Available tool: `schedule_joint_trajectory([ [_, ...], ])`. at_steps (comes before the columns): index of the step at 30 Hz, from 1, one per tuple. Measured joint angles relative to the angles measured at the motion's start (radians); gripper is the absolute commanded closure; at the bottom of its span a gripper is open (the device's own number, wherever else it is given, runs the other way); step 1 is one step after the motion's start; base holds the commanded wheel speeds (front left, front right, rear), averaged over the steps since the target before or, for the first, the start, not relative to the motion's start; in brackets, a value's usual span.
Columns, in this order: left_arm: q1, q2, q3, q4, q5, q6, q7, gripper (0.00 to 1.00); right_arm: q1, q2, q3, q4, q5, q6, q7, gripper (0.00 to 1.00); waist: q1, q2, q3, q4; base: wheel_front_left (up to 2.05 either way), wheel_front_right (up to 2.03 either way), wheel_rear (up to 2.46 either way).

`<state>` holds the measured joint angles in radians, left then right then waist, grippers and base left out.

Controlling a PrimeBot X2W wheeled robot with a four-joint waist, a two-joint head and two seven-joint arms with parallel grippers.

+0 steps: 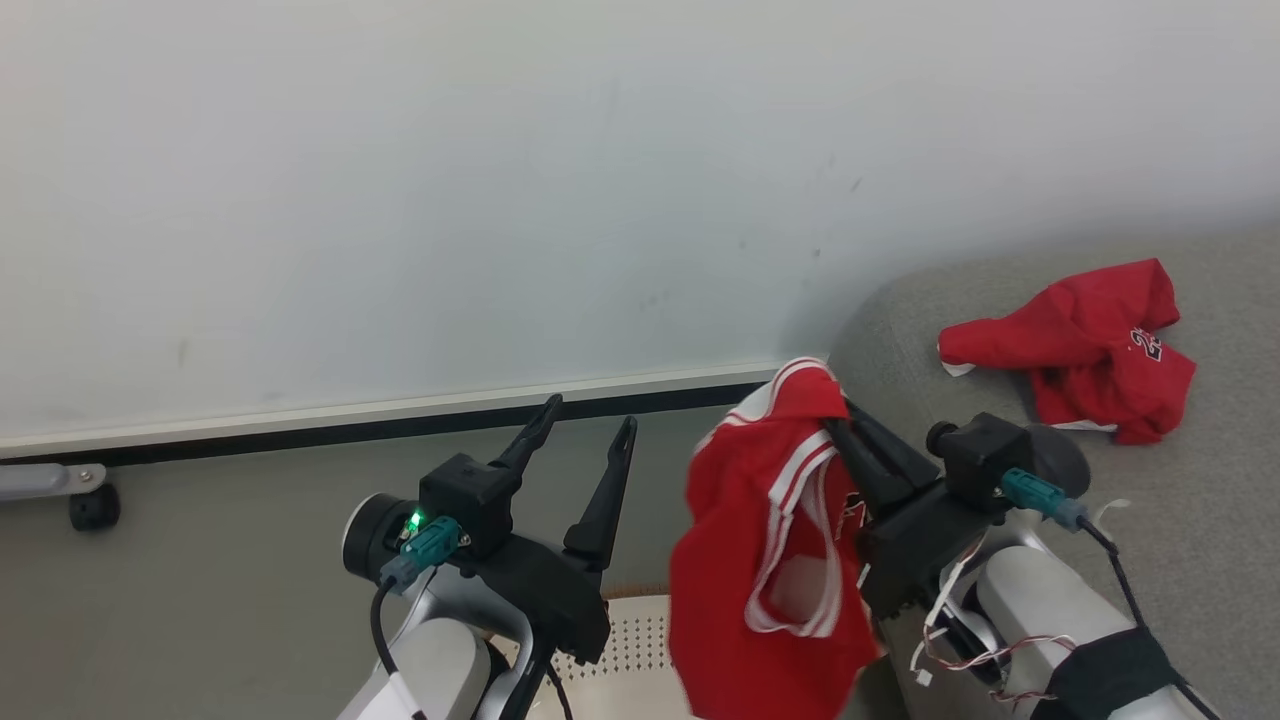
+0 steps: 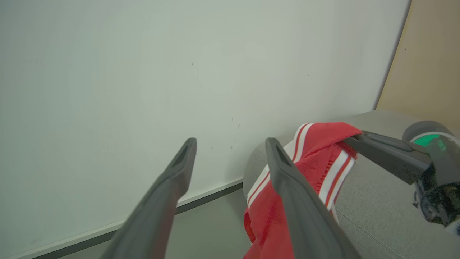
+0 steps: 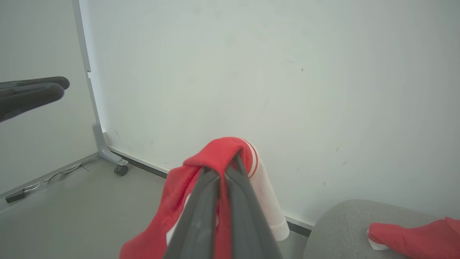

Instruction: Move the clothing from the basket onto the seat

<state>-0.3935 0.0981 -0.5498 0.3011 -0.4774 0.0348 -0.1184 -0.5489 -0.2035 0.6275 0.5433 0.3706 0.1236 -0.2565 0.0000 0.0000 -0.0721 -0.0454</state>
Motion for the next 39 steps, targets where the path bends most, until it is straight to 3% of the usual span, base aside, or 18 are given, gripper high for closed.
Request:
schedule_joint_trajectory([
  [13, 0.081, 0.001, -0.023, -0.001, 0.002, 0.01, -0.026, 0.0, 0.004, -0.123, -0.057, -0.107, -0.012, -0.002, 0.0, 1.0, 0.0, 0.0001, 0.005, -0.105, 0.0, 0.0, 0.0],
  [26, 0.1, -0.016, -0.075, 0.0, 0.011, 0.01, -0.037, 0.0, 0.0, -0.207, -0.1, -0.22, -0.021, -0.01, 0.0, 1.0, 0.0, 0.0, 0.021, -0.23, 0.0, 0.0, 0.0],
  [39, 0.089, -0.023, -0.12, -0.041, 0.049, 0.008, -0.041, 0.0, -0.184, -0.279, -0.195, -0.309, -0.02, -0.014, 0.053, 1.0, 0.0, 0.0001, 0.119, -0.269, 0.0, 0.0, 0.0],
])
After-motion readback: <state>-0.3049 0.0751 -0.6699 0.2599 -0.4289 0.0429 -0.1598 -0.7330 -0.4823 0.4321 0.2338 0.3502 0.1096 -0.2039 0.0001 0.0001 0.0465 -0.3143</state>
